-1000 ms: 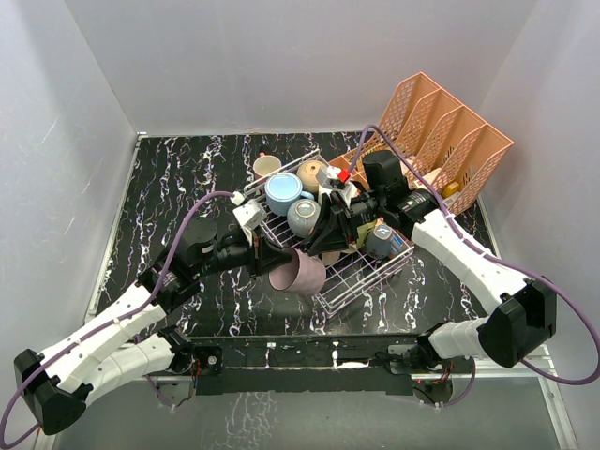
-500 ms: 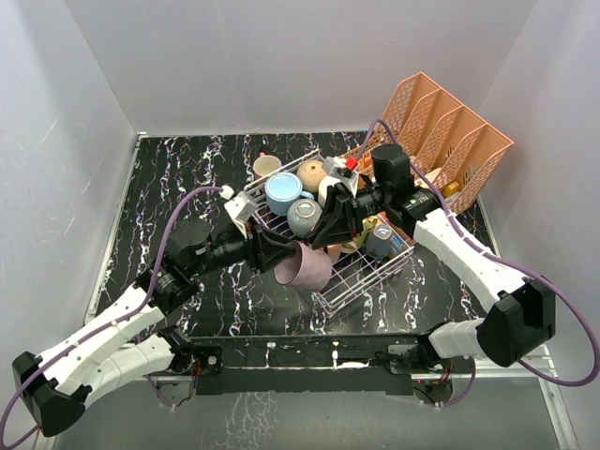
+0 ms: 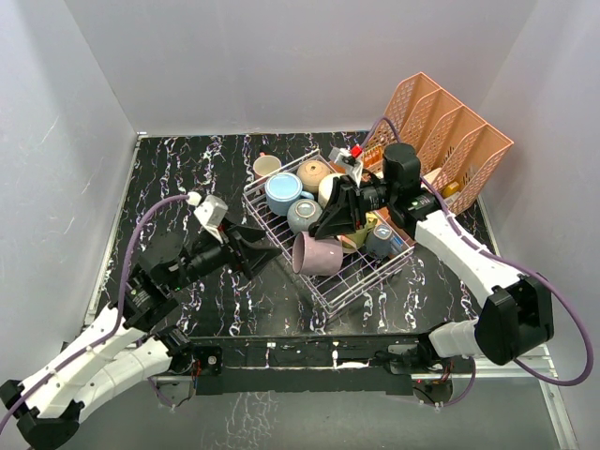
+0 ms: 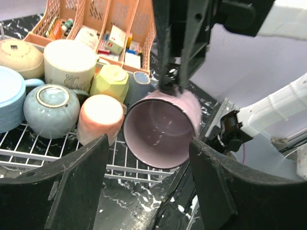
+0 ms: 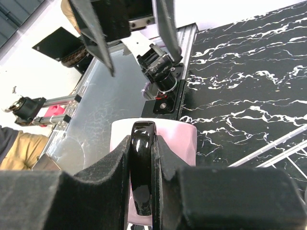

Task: Load the cups into the dish rack
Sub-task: Turn the cup upside down in the dish rack.

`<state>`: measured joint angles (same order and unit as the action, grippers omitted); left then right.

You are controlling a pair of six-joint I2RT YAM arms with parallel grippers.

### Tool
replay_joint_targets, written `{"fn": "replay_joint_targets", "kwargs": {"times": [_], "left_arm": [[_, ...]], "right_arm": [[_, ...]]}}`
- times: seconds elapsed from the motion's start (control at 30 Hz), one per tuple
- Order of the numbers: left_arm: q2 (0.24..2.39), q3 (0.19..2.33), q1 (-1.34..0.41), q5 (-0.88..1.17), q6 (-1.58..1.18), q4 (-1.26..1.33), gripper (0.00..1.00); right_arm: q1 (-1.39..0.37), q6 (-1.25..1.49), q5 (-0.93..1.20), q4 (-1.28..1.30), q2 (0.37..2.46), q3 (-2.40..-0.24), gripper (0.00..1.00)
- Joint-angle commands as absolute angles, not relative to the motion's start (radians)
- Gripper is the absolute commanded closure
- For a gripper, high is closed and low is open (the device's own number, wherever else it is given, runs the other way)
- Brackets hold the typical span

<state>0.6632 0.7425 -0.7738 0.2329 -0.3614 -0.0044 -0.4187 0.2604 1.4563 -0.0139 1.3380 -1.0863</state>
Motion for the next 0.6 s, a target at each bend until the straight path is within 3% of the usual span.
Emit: {"fn": "replay_joint_targets", "kwargs": {"times": [0.0,0.13,0.23,0.57], "left_arm": [[0.622,0.745,-0.773,0.238,-0.461,0.043,0.34],[0.647,0.687,-0.774,0.279,-0.586,0.168,0.32],[0.659,0.678,-0.775,0.28,-0.549,0.189,0.22],[0.804,0.597,-0.774,0.417,-0.453,0.428,0.16]], "right_arm": [[-0.403,0.324,1.419,-0.096,1.345,-1.107,0.92],[-0.386,0.237,1.359,0.04,1.363,-1.17,0.92],[-0.383,0.19,1.324,0.129,1.371,-1.209,0.92],[-0.383,0.224,1.353,0.106,1.371,-1.205,0.92]]}}
